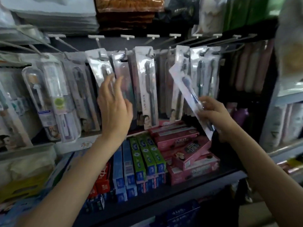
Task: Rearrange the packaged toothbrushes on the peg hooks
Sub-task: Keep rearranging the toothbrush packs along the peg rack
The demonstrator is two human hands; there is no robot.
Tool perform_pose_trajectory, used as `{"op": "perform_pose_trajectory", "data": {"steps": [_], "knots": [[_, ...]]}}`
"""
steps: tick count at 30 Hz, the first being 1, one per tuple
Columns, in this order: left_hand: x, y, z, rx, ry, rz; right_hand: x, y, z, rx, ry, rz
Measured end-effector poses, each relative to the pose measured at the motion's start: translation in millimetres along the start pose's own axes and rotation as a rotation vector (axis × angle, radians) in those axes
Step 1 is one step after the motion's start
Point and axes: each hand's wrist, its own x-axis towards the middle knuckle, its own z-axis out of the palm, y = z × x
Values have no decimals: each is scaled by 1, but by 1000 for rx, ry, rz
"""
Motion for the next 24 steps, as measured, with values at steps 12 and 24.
{"op": "perform_pose_trajectory", "data": {"steps": [12, 24], "knots": [[6, 92, 90, -160, -416, 112, 42, 39, -88, -229, 412, 103], [7, 84, 113, -328, -397, -27, 109, 46, -90, -310, 452, -8]]}}
